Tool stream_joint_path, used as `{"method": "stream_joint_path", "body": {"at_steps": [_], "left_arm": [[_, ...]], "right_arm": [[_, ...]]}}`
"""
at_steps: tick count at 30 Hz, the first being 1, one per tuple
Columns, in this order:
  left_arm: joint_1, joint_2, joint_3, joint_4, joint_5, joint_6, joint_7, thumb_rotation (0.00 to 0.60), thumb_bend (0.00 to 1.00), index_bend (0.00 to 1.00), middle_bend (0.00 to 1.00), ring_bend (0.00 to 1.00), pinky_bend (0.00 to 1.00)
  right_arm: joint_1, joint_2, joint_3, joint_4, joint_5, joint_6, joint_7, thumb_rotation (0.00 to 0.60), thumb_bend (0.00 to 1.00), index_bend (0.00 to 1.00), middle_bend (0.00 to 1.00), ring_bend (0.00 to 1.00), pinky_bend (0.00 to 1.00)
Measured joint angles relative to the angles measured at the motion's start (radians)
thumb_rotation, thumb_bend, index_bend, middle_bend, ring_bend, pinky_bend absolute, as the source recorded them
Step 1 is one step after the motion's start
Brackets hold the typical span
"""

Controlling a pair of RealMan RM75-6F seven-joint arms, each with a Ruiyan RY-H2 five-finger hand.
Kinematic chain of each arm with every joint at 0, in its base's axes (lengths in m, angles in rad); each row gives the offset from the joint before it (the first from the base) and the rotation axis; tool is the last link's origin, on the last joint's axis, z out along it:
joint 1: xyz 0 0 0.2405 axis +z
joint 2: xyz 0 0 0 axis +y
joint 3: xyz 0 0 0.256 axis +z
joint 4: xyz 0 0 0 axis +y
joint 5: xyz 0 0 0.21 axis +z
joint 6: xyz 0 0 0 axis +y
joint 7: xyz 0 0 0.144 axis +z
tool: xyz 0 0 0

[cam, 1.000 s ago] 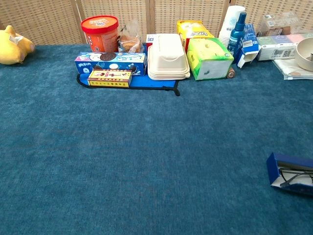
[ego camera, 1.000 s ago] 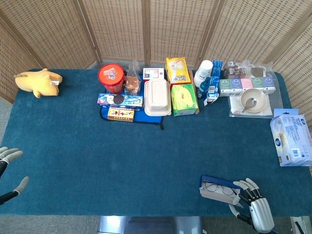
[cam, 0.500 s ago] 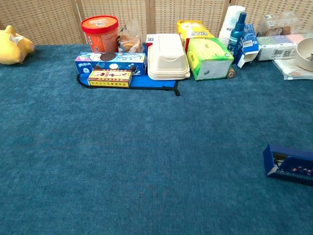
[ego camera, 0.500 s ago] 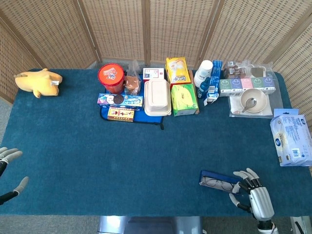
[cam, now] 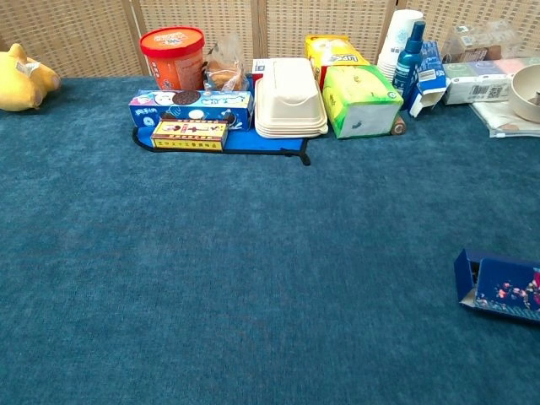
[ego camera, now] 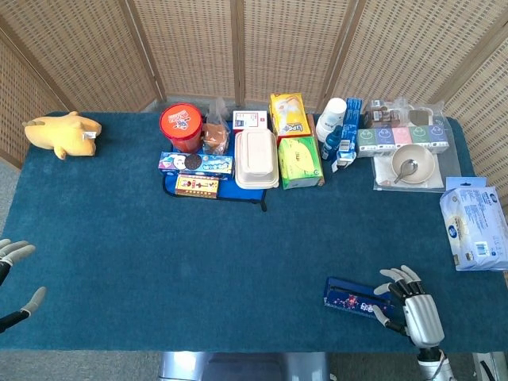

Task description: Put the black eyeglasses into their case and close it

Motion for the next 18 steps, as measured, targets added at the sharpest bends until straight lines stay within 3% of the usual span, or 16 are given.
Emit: {"method": "stream_joint_path", "body": {"at_steps": [18], "left_arm": [[0.006,0.001,0.000,0.012,-0.009,0.007,-0.013,0.600,0.23,0.22,0.24,0.16,0.19]], "right_arm": [[0.043,-0.012,0.012,0.021,0.025,-0.084,-0.039,0.600,0.27,0.40,0.24,0.17,0.14]]}}
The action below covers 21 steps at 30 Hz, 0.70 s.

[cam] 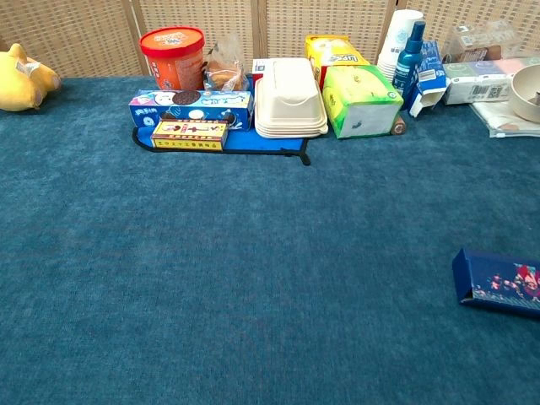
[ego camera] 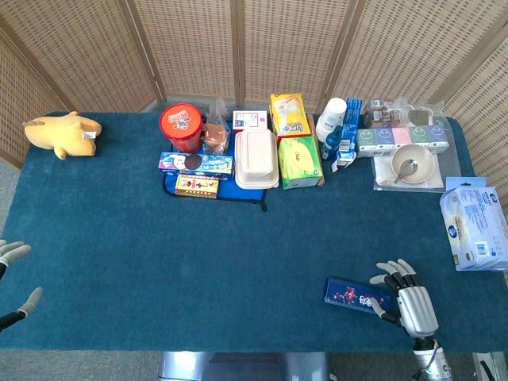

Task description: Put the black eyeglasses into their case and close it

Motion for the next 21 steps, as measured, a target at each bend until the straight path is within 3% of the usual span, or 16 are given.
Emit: {"method": "stream_joint_path", "body": {"at_steps": [21], "left_arm": [[0.007,-0.008,0.001,0.031,-0.015,0.006,-0.030,0.600,0.23,0.22,0.24,0.16,0.19]], "right_arm": [[0.024,0.035,0.011,-0.066,0.021,-0.042,-0.045,0.600,0.27,0.38,0.24,0.16,0.14]]}}
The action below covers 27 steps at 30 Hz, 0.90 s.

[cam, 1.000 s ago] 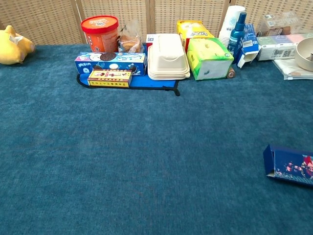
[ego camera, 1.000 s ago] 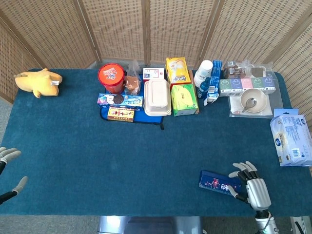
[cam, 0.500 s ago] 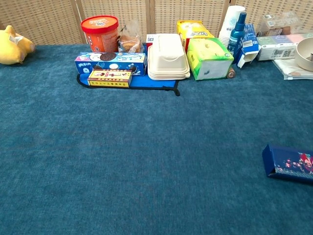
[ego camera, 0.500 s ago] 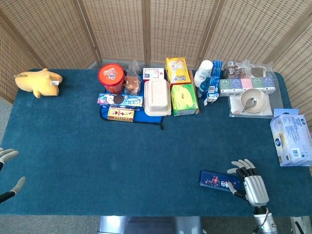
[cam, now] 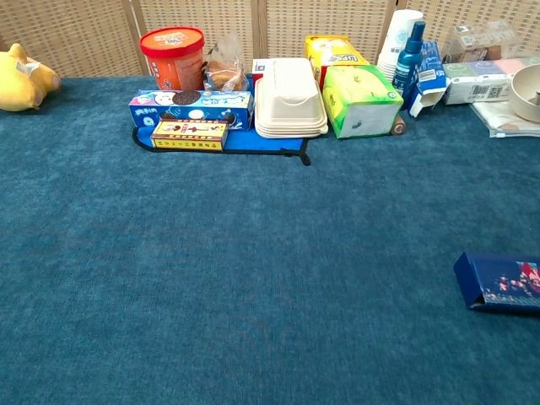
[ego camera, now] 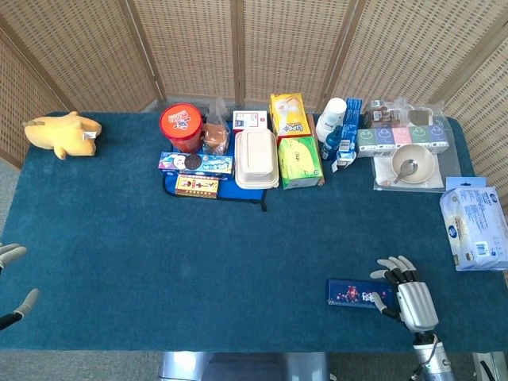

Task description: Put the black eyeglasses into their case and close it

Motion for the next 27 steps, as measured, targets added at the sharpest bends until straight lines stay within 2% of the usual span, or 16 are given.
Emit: {"method": "stream_joint_path", "body": {"at_steps": [9,19,27], "left_arm": [[-0.006,-0.004,-0.003,0.010,-0.008,-0.010,-0.007,0.600,0.23,0.22,0.24,0.16,0.19],[-0.014,-0.006,-0.007,0.017,-0.016,-0.022,-0.013,0.600,0.23,0.22,0.24,0.16,0.19],[-0.018,-0.009,-0.009,0.022,-0.017,-0.025,-0.018,0.600,0.23,0.22,0.24,0.16,0.19]], "right_arm": [[0.016,0.075,0.006,-0.155,-0.012,0.010,-0.045,0.600,0.27,0.32,0.22,0.12,0.12],[0.010,0.192,-0.042,-0.378,-0.025,-0.034,-0.173,0.600,0.27,0.28,0.18,0.06,0.09],[-0.004,0.233,-0.068,-0.444,-0.024,-0.059,-0.224,0.600,0.28,0.18,0.11,0.00,0.06]]}}
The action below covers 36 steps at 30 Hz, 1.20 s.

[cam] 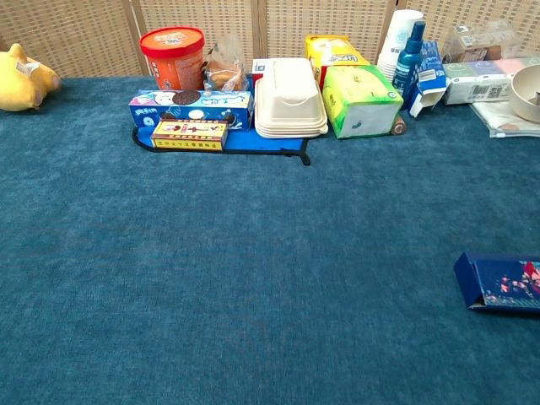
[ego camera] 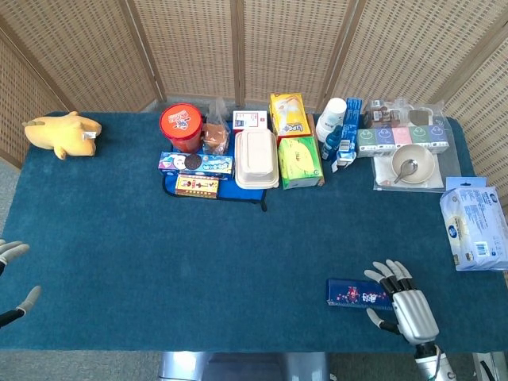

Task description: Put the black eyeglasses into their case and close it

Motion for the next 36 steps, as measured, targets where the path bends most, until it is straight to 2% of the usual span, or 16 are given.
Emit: {"method": "stream_joint_path", "body": {"at_steps": [10,22,27,32,36], "left_arm": [[0.002,0.006,-0.001,0.002,-0.002,0.007,-0.006,0.599,0.23,0.22,0.24,0.16,0.19],[0.003,0.006,-0.002,0.005,-0.005,0.010,-0.011,0.599,0.23,0.22,0.24,0.16,0.18],[0.003,0.007,-0.003,0.007,-0.006,0.010,-0.013,0.600,0.23,0.22,0.24,0.16,0.18],[0.005,0.005,-0.003,0.010,-0.009,0.012,-0.015,0.600,0.23,0.22,0.24,0.16,0.18],[0.005,0.004,-0.002,0.013,-0.009,0.011,-0.016,0.600,0.23,0.22,0.24,0.16,0.18]], "right_arm": [[0.006,-0.008,-0.009,0.009,0.014,-0.057,-0.018,0.600,0.28,0.10,0.06,0.00,0.05],[0.030,-0.027,0.005,0.039,0.033,-0.114,-0.010,0.600,0.28,0.07,0.05,0.00,0.04],[0.047,-0.021,0.008,0.038,0.037,-0.143,-0.018,0.600,0.28,0.13,0.05,0.00,0.04],[0.063,0.001,0.014,0.011,0.042,-0.166,-0.032,0.600,0.28,0.25,0.05,0.00,0.04],[0.075,0.018,0.018,-0.012,0.050,-0.186,-0.044,0.600,0.28,0.29,0.06,0.00,0.04]]}}
